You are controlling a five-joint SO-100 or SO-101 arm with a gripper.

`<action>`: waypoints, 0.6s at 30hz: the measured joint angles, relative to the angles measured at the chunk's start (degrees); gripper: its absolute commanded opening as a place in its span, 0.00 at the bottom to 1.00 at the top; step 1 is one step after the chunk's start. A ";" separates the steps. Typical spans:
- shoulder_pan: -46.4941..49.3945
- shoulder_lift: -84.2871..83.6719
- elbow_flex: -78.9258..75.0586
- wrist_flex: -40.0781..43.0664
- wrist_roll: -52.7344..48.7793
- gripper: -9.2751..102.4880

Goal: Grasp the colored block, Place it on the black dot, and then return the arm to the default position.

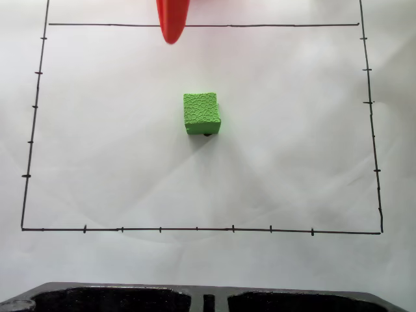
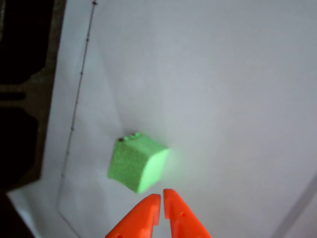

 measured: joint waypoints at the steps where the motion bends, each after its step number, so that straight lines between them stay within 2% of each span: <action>1: -0.70 0.00 0.53 -0.88 1.67 0.08; 5: -3.16 0.18 1.67 -2.20 6.15 0.08; 18: -2.81 0.18 10.02 -9.67 7.38 0.08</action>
